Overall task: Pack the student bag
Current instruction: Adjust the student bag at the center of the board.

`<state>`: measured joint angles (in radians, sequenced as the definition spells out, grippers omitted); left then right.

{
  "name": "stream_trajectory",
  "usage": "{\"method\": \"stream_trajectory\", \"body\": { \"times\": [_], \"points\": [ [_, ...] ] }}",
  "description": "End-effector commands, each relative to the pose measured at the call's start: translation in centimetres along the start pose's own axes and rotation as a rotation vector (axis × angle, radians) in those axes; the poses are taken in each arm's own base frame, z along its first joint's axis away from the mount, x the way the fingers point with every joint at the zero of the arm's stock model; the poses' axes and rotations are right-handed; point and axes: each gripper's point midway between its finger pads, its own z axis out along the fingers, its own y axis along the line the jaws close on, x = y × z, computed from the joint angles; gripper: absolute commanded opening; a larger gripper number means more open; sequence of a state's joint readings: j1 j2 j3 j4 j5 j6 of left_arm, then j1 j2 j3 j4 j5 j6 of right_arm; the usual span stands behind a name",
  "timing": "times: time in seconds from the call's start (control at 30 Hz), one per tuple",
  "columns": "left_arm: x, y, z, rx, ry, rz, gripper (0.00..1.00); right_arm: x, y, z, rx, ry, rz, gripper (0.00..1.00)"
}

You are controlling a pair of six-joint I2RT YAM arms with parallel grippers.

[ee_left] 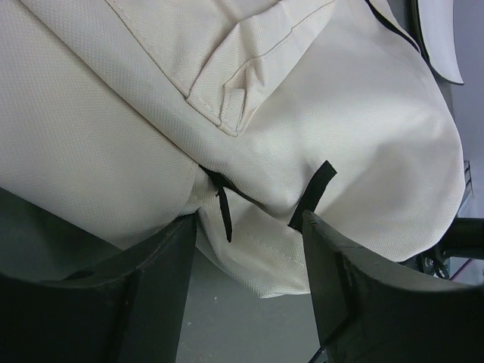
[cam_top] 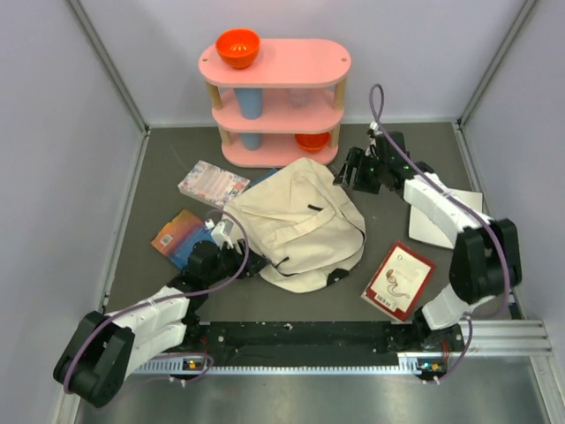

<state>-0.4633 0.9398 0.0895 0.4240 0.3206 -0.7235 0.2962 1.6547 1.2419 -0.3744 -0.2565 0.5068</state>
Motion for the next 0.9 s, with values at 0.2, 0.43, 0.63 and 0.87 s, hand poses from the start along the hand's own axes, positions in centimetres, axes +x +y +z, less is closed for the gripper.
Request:
{"method": "stream_trajectory", "body": {
  "times": [0.2,0.43,0.63,0.87],
  "points": [
    [-0.8,-1.3,0.7,0.045,0.008,0.040,0.64,15.0,9.5,-4.7,-0.299,0.195,-0.196,0.57],
    [-0.3,-1.1,0.8,0.046,0.023,0.019,0.64,24.1,4.8,-4.0,-0.209,0.307,-0.209,0.22],
    [-0.2,-1.4,0.9,0.065,0.029,0.010,0.64,27.3,-1.6,-1.7,0.023,0.297,-0.236,0.19],
    [0.7,-1.2,0.6,0.064,0.056,-0.005,0.64,25.7,-0.6,-1.0,0.014,0.206,-0.235,0.31]
  ]
}}
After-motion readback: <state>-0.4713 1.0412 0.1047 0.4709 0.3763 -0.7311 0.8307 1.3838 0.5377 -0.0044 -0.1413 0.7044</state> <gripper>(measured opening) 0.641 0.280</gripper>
